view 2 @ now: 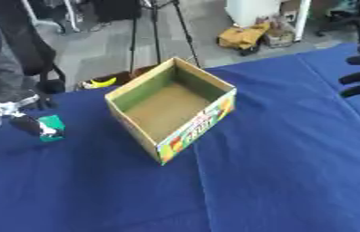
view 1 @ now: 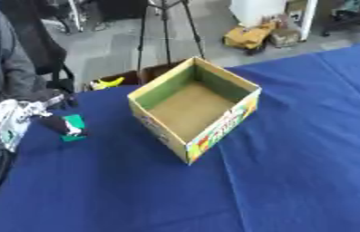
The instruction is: Pick up objects on the table and place them in the box.
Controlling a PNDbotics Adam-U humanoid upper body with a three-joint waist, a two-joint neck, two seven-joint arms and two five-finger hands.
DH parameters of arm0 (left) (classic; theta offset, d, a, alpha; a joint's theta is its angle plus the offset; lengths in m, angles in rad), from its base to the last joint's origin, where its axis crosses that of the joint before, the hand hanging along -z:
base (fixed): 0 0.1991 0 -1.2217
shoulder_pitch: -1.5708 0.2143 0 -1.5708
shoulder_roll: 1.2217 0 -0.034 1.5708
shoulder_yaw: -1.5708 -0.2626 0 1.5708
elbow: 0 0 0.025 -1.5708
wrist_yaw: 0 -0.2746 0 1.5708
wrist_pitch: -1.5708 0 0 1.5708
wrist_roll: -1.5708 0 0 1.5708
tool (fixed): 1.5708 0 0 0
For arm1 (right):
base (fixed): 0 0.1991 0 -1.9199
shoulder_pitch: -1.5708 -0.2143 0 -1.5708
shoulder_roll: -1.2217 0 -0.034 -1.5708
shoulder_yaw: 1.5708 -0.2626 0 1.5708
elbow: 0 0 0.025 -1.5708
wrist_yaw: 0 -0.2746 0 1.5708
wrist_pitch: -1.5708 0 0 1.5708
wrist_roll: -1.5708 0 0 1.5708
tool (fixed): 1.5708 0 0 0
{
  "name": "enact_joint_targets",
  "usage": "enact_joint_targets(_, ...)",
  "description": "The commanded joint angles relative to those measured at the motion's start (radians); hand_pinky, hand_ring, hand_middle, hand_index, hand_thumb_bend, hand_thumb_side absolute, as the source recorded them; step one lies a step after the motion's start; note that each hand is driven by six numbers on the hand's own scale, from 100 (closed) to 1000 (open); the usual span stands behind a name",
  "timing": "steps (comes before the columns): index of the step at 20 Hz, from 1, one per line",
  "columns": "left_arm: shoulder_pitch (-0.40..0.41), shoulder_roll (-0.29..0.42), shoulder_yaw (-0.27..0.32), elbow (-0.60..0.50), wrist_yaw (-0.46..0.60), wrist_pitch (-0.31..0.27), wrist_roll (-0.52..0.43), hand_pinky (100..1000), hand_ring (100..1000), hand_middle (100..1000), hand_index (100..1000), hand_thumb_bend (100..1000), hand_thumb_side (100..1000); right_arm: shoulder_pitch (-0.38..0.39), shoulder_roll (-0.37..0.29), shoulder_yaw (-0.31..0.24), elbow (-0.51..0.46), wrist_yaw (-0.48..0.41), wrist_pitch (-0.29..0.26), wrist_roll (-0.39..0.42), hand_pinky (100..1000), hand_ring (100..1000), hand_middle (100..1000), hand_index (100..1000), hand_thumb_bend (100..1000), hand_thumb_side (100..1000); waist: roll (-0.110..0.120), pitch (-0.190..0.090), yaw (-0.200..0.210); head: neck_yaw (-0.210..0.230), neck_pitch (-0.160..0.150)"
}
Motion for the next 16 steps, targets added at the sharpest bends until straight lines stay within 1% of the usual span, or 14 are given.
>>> enact_joint_targets(1,-0.009,0.053,0.014,-0.011,0.000,-0.001,0.012,799,769,741,802,591,379,-0.014,-0.031,-0.004,-0.009,-0.007,-0.001,0.002,532,625,725,859,100,843,-0.004,-0.011,-0.003,-0.002,-0.012)
enact_joint_targets(6,0.000,0.054,0.015,-0.001,0.008,0.003,0.016,795,763,731,798,538,362,-0.017,-0.034,-0.004,-0.009,-0.008,-0.001,0.002,531,625,725,859,100,846,0.000,0.001,-0.013,-0.003,-0.017)
enact_joint_targets(12,0.011,0.051,0.015,0.008,0.011,0.006,0.021,785,753,719,791,486,341,-0.020,-0.036,-0.005,-0.008,-0.010,0.000,0.003,531,625,725,859,100,847,0.000,0.009,-0.014,-0.008,-0.022)
enact_joint_targets(14,0.013,0.049,0.014,0.011,0.011,0.006,0.020,775,746,711,788,454,330,-0.020,-0.036,-0.005,-0.008,-0.010,0.000,0.002,531,625,725,859,100,847,0.000,0.009,-0.015,-0.008,-0.022)
enact_joint_targets(15,0.014,0.049,0.014,0.013,0.013,0.006,0.018,767,742,706,787,418,315,-0.020,-0.035,-0.006,-0.008,-0.010,0.000,0.002,531,625,725,859,100,848,0.000,0.009,-0.015,-0.009,-0.022)
enact_joint_targets(16,0.014,0.048,0.013,0.013,0.014,0.005,0.015,765,741,705,787,411,312,-0.020,-0.035,-0.006,-0.008,-0.010,0.000,0.002,531,625,725,859,100,848,0.000,0.009,-0.015,-0.010,-0.021)
